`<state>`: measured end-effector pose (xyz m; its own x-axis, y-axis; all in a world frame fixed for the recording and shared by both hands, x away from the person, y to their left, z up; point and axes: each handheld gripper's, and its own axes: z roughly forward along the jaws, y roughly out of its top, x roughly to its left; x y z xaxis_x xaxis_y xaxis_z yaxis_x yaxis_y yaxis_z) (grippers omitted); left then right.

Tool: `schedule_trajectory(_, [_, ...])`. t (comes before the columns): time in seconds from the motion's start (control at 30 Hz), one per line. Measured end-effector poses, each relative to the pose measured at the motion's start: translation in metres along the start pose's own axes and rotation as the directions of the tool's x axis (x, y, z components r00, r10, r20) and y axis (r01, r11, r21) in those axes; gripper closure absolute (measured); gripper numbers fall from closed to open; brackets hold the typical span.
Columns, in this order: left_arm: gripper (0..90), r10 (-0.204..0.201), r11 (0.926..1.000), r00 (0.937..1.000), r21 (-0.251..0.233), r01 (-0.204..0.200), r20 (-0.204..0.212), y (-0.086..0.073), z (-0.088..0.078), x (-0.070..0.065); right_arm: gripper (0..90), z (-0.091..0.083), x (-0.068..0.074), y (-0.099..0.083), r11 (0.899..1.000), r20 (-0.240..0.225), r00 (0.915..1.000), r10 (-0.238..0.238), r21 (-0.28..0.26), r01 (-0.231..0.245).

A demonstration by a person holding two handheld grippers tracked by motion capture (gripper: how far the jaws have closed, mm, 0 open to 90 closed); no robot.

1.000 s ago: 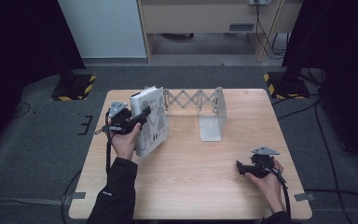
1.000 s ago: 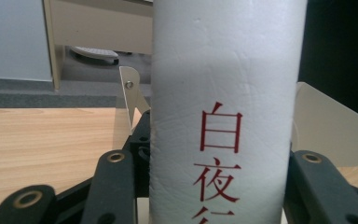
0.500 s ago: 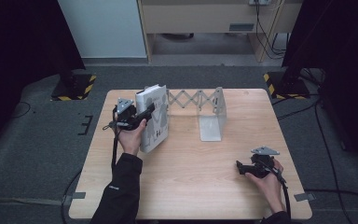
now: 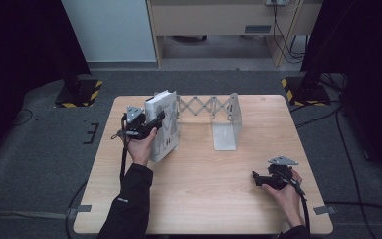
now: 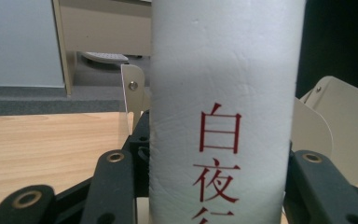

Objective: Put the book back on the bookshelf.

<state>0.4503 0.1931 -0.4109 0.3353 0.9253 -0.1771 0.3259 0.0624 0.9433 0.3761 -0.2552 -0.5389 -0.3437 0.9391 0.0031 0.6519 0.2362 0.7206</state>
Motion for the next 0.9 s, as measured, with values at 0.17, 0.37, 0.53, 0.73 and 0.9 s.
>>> schedule_trajectory(0.17, [51.7, 0.056, 0.9977, 0.9984, 0.036, -0.056, 0.01, -0.006, -0.014, -0.004, 8.1, 0.0, 0.0, 0.0, 1.0, -0.001, 1.0, 0.0, 0.002, 0.0])
schedule_trajectory(0.37, [51.6, 0.074, 0.9961, 0.9971, 0.046, -0.075, 0.017, -0.02, -0.031, -0.006, 8.1, 0.0, 0.0, 0.0, 1.0, -0.001, 1.0, 0.0, 0.002, 0.0])
schedule_trajectory(0.53, [51.5, 0.083, 0.9952, 0.9966, 0.051, -0.083, 0.003, -0.028, -0.039, -0.011, 8.1, 0.0, 0.0, 0.0, 1.0, 0.0, 1.0, 0.0, 0.0, 0.0])
schedule_trajectory(0.73, [51.5, 0.085, 0.9947, 0.9963, 0.06, -0.084, -0.016, -0.039, -0.05, -0.012, 8.1, 0.0, 0.0, 0.0, 1.0, -0.001, 1.0, 0.001, 0.001, -0.001])
schedule_trajectory(0.9, [51.3, 0.066, 0.9961, 0.9976, 0.06, -0.064, -0.02, -0.046, -0.055, -0.011, 8.1, 0.0, 0.0, 0.0, 1.0, 0.0, 1.0, 0.001, 0.0, -0.001])
